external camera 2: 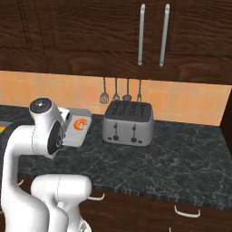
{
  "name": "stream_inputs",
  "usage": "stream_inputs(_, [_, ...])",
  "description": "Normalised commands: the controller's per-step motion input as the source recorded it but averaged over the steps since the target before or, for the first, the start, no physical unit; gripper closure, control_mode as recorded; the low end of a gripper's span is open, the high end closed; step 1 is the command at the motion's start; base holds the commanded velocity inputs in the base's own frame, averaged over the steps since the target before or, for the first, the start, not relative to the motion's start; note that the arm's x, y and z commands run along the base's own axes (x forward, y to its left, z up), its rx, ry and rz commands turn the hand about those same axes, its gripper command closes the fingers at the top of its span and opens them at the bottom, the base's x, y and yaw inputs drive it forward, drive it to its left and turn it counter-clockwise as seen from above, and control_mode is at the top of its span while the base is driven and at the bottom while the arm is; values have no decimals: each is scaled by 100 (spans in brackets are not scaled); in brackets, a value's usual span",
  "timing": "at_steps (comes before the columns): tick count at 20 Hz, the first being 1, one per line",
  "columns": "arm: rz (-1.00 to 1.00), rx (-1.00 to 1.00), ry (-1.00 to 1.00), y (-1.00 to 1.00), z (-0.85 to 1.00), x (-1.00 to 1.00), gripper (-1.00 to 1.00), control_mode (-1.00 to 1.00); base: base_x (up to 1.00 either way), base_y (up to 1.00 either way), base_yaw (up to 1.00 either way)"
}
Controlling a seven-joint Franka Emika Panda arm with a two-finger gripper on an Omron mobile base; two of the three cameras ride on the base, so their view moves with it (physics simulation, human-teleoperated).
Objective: Take the meat container that has the shrimp and place it on the second highest rack of the freezer. Then take the vegetable container that has the tomato and corn and place it on the highest rack of the freezer.
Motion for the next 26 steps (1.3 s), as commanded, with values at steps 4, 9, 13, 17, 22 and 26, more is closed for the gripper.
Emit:
stream_inputs(4, [0,-4,0,-26,55,-54,100,-100,0,0,0])
stream_inputs(9, [0,0,-3,-1,0,-25,100,-100,0,0,0])
stream_inputs(13, [2,0,0,0,-1,-17,100,100,-50,5,0])
stream_inputs(17, [0,0,0,0,0,0,100,100,-100,0,-1])
stream_inputs(22, [0,0,0,0,0,0,100,100,-56,12,-56])
stream_inputs(26, [0,0,0,0,0,0,100,100,-1,18,-84])
